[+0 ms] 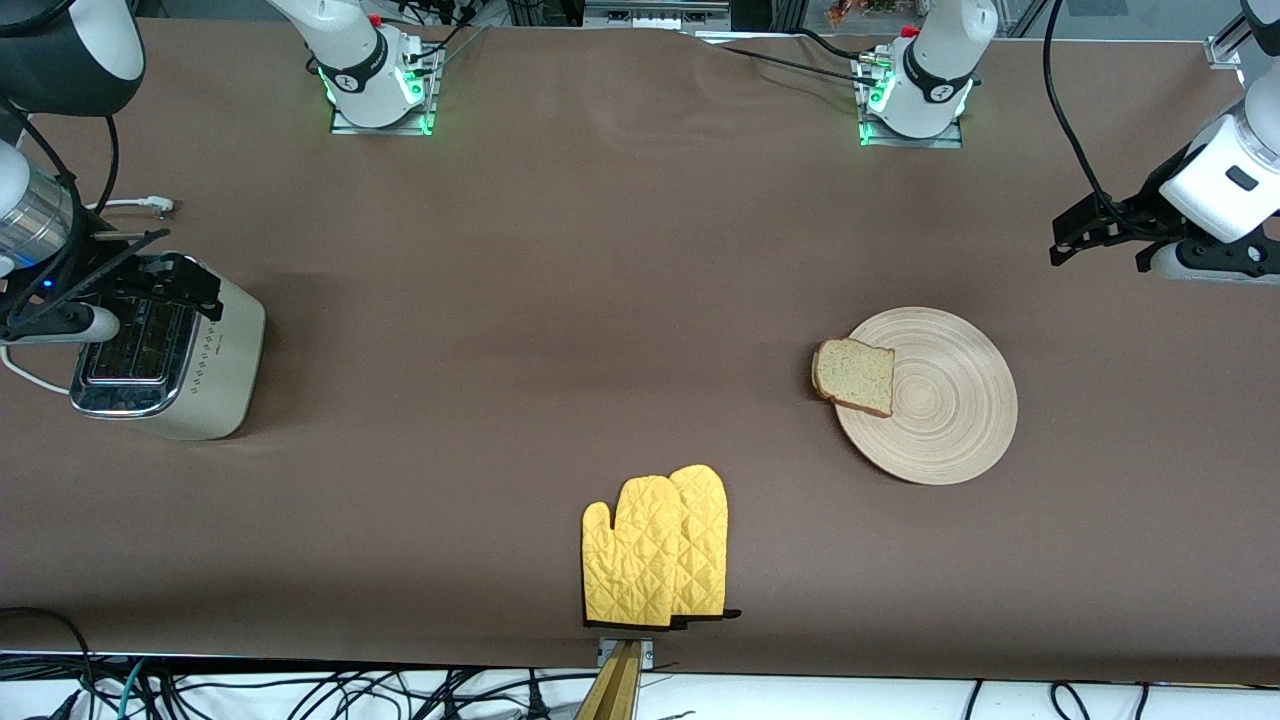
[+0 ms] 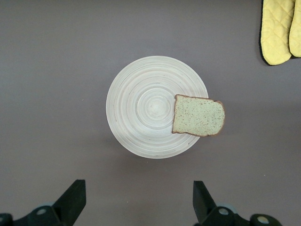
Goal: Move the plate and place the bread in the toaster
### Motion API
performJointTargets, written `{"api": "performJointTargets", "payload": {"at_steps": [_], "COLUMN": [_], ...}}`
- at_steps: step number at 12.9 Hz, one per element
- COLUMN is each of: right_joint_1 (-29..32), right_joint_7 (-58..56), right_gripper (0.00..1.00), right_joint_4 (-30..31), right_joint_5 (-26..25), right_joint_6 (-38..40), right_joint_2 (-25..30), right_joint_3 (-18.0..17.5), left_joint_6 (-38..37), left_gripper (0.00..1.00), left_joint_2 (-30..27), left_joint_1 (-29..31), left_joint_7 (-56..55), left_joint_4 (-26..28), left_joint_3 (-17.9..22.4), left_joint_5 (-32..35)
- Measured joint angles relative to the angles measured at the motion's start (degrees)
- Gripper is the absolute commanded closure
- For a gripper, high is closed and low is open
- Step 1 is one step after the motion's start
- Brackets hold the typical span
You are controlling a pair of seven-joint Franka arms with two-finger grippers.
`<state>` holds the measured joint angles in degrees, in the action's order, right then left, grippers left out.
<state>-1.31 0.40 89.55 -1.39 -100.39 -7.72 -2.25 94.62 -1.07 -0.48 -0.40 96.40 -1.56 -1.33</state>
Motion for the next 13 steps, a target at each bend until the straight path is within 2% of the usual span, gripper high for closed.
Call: {"api": "performJointTargets", "payload": {"at_steps": [13], "right_joint_1": [0.0], "right_joint_7": [0.0], "right_gripper": [0.0], "right_joint_4": [0.0], "right_joint_5": [0.0], "right_joint_6": [0.0], "right_joint_2": [-0.1], "right_joint_3": [0.0], "left_joint_6": [0.3], "left_gripper": [0.0], "left_joint_2": [1.5], "left_joint_1": [0.1], "left_joint_7": [0.1], "left_joint_4": [-1.0], "left_joint_3": [-0.1], "left_joint_5": [0.1]}}
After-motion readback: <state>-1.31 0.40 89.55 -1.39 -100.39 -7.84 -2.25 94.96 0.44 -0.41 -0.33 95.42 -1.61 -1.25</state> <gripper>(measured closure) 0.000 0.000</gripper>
